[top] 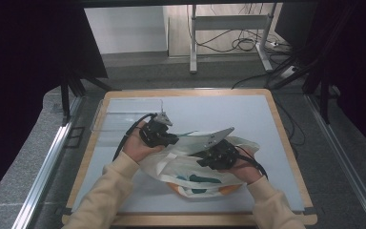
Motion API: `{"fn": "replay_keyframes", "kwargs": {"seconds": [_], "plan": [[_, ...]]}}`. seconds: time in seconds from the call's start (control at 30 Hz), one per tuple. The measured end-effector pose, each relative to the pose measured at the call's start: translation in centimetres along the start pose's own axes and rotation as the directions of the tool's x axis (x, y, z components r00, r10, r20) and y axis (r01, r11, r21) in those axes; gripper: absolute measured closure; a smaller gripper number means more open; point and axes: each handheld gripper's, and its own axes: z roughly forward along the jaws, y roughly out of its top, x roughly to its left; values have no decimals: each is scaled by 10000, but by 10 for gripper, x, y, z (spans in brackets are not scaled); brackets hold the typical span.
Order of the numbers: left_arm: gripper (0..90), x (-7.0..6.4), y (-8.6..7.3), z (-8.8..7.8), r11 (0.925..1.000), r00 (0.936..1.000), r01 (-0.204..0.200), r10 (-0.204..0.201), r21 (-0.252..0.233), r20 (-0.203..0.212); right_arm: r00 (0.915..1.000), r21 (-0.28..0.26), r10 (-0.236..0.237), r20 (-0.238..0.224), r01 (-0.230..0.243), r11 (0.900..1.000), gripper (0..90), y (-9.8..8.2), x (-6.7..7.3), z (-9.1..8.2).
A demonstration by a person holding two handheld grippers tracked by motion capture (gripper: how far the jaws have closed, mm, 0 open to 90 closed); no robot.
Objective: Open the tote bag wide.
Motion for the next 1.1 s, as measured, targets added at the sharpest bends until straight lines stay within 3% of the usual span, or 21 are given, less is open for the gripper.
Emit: {"fn": "replay_keyframes", "kwargs": {"seconds": [0.2,0.33,1.1], "plan": [[822,5,0,0,9998,9997,219,-219,-36,56,9997,-146,68,-237,-71,9999,857,-7,5,-2],[823,9,0,4,9988,9988,488,-488,5,-21,9990,-223,-143,-427,134,9997,858,-13,13,-2],[823,20,6,2,9965,9964,830,-829,43,-191,9964,-492,-206,-820,166,9987,861,-30,27,-6]]}}
